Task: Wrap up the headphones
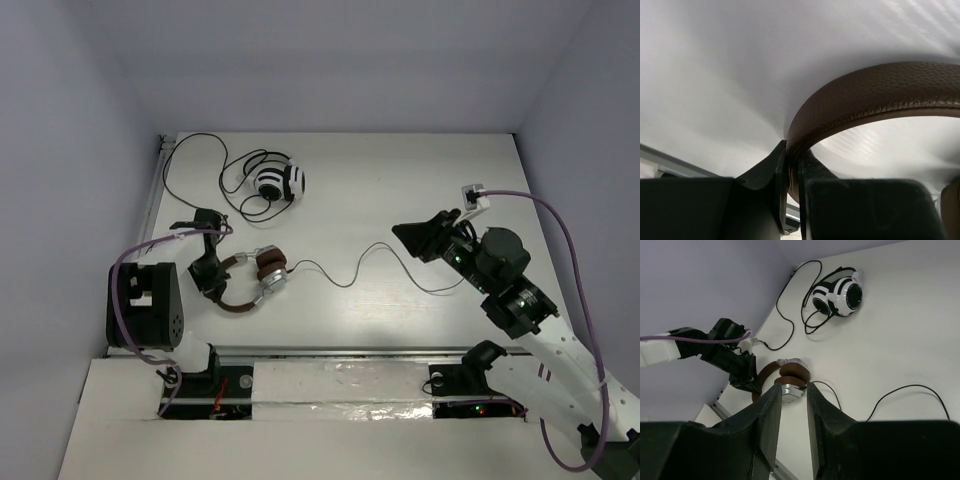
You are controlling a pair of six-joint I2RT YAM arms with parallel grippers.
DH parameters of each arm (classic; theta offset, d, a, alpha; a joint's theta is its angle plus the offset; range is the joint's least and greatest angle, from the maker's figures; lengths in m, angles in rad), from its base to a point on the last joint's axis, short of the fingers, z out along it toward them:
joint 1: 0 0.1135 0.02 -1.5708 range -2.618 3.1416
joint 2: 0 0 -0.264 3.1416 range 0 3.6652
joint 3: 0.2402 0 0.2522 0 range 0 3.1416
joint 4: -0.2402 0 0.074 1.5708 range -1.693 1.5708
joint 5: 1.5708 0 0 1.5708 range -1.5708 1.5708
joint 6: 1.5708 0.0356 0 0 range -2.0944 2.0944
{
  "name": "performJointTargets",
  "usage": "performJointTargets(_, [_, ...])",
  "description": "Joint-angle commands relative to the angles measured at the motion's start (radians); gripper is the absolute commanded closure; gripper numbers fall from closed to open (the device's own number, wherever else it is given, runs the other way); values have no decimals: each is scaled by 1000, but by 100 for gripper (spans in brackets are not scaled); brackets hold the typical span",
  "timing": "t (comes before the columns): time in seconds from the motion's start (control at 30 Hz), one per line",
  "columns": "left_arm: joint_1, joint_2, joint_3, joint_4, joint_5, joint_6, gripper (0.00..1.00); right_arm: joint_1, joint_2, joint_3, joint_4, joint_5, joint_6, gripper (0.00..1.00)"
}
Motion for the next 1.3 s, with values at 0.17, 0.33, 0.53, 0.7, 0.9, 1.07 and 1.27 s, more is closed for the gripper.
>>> performJointTargets(0.17, [-4, -176, 49, 50, 213, 97, 100, -1, 75, 6, 67, -44, -24, 71])
performJointTargets(0.33, [-4, -295, 179, 38, 467, 163, 100, -1, 198, 20, 93, -163, -38, 100])
performJointTargets(0.53, [-22, -416, 188, 132, 699, 162, 100, -1, 290, 33, 153, -274, -80, 47])
performJointTargets(0.7, [-22, -465, 194, 202, 816, 142, 100, -1, 337, 49, 139, -195, -129, 27])
performJointTargets(0.9, [-34, -480, 227, 265, 900, 115, 100, -1, 391, 60, 122, -142, -170, 26])
performJointTargets(1.07, [-44, -505, 205, 360, 972, 68, 100, -1, 437, 48, 205, -147, -188, 26])
performJointTargets(1.27, [-44, -531, 185, 440, 1023, 27, 100, -1, 506, 49, 303, -125, -243, 29])
